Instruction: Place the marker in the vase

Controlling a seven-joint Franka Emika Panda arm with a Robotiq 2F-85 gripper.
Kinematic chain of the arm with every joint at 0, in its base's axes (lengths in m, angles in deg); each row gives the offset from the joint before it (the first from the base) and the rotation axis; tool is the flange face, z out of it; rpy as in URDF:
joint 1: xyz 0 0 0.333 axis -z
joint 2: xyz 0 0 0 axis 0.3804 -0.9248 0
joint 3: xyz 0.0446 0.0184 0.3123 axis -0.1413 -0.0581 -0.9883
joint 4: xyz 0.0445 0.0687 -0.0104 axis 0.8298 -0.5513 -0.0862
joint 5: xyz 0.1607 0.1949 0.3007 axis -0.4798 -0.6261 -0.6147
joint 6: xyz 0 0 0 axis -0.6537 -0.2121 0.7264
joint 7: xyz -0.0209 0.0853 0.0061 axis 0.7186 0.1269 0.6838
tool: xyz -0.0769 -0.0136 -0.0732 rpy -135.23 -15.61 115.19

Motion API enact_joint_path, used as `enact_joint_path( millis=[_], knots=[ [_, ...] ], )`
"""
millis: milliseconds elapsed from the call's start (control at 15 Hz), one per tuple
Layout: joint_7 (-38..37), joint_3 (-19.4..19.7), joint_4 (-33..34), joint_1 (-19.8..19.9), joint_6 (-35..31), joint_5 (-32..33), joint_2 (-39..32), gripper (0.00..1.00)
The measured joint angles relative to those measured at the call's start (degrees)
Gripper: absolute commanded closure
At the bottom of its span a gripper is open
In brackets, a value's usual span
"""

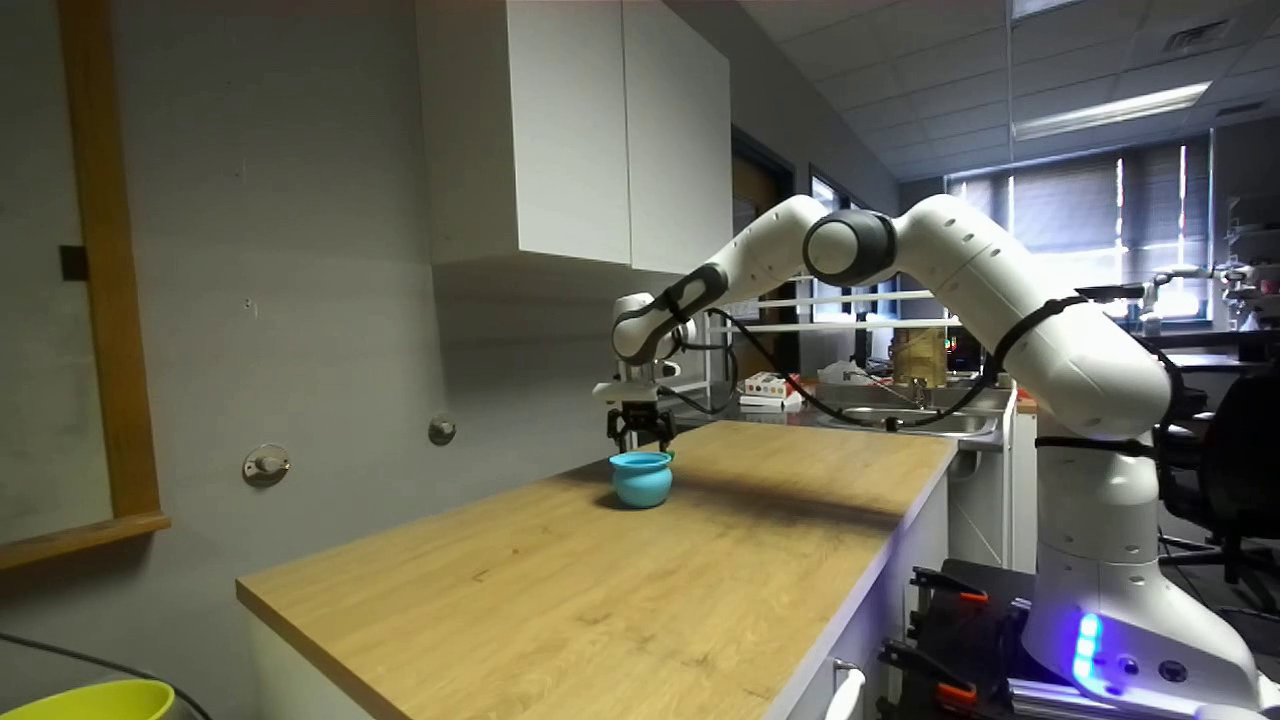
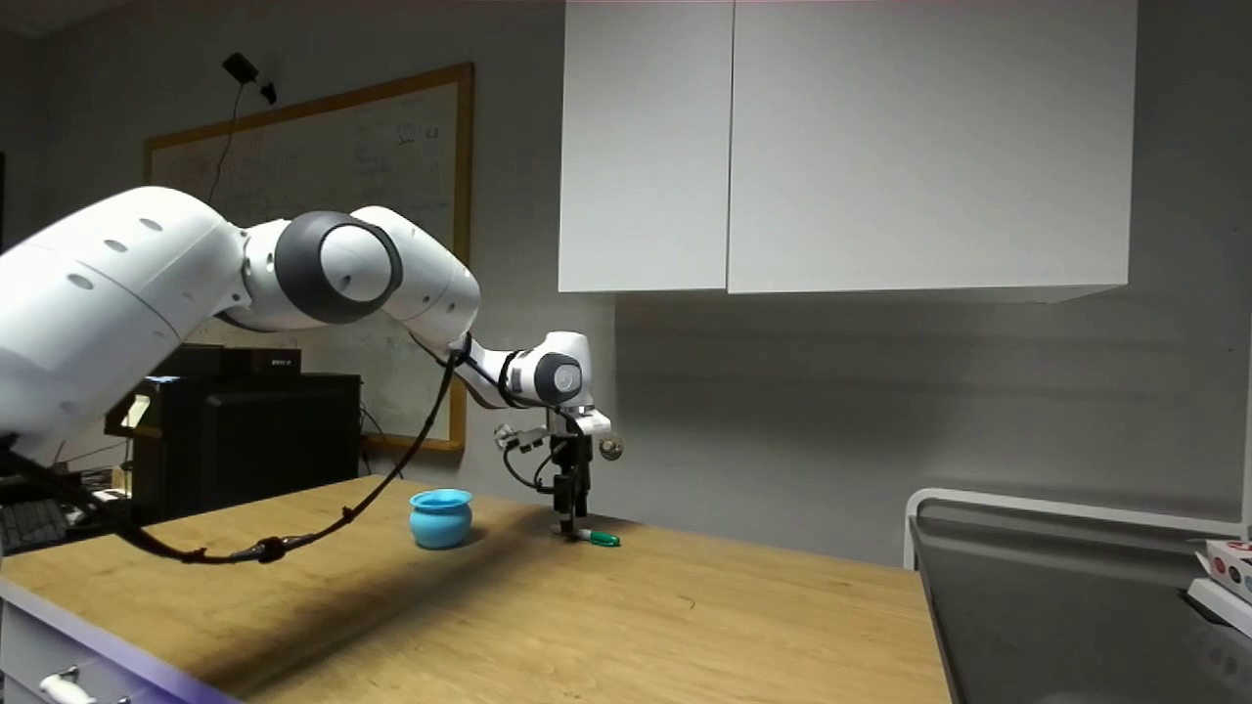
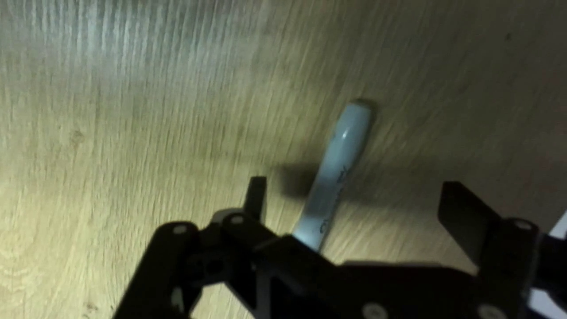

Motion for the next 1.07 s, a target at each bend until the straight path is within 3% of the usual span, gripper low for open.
enact_joint_path(
  millis=[467, 600, 1067],
  knots=[
    [0.00, 0.00, 1.33, -0.03, 0.02, -0.32, -1.10, 0.00],
    [0.00, 0.00, 1.34, -0.02, 0.01, -0.60, -1.84, 0.25],
    [0.00, 0.00, 2.77, -0.10, -0.02, -0.70, -2.54, 0.79]
  ],
)
